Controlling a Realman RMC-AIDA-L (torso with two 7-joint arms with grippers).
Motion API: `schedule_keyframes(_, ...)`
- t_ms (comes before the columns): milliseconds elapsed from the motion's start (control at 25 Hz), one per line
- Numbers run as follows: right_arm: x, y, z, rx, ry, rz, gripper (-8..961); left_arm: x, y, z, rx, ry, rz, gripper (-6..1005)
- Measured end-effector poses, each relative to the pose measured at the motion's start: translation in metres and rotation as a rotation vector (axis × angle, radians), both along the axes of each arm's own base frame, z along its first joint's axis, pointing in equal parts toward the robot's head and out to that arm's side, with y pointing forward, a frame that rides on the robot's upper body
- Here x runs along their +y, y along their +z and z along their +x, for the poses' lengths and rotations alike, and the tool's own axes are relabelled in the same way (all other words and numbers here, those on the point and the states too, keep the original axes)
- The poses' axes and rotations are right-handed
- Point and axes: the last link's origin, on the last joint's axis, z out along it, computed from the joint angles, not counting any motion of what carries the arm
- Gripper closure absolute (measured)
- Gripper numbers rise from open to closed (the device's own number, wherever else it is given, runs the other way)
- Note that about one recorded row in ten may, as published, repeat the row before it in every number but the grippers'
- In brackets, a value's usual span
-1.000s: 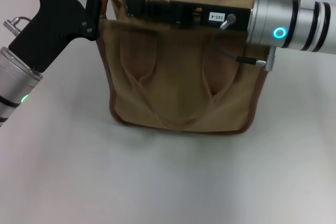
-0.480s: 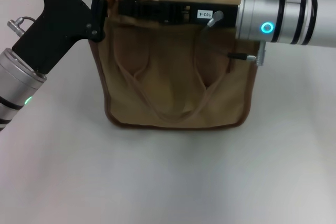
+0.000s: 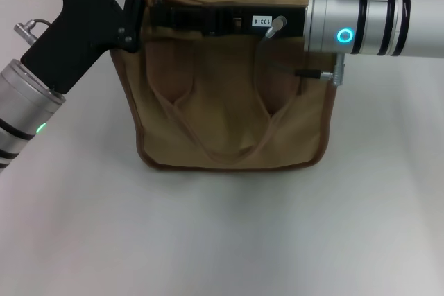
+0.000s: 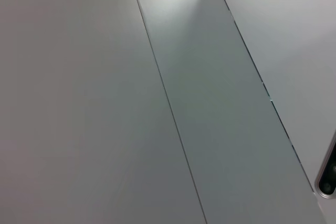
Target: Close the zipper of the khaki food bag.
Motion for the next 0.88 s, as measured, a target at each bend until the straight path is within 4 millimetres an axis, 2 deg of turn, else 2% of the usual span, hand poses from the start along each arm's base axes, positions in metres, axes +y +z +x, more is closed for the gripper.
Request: schedule_keyframes(880,0.0035,0.0004,-0.006,-0.016,0.02,0.014,722,-0.0001,0.0,0.0012,-0.012,-0.001,0.003,931)
